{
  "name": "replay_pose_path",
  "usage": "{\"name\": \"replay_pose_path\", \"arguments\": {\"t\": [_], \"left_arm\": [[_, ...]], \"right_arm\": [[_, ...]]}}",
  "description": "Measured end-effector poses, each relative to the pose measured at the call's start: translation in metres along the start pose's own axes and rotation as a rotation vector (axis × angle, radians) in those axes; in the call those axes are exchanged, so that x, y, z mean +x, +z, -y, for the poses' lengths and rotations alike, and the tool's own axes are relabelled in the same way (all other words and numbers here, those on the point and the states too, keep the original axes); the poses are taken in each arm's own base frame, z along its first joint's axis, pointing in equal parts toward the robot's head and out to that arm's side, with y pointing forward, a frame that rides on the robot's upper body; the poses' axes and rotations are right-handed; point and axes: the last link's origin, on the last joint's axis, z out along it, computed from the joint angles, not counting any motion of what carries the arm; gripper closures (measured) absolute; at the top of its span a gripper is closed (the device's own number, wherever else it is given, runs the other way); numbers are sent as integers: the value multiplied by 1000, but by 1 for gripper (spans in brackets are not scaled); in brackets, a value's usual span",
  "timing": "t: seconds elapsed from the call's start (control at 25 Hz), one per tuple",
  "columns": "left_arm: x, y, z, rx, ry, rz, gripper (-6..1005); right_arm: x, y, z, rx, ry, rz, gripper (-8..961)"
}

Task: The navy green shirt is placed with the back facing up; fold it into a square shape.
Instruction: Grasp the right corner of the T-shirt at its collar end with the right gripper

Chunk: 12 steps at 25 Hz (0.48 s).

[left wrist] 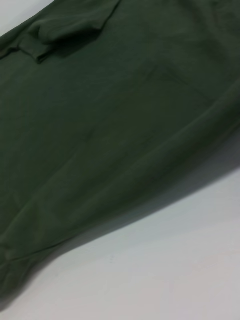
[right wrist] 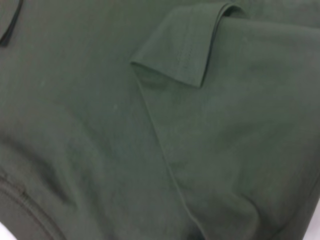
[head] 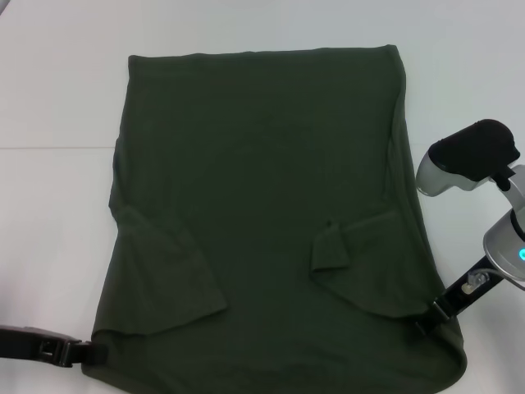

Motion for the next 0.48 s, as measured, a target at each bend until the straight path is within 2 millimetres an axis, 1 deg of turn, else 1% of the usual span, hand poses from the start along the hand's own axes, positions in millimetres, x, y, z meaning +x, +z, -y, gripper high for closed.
{"name": "replay_pose_path", "arguments": {"t": [0.36,0.48], "left_arm": [[0,0,0,3,2,4,977],[0,0,0,2,2,6,976]], "right_arm": [[-2,7,-6,46,-57,-4,277],[-2,10,-10,63,-87,-13,387]]}}
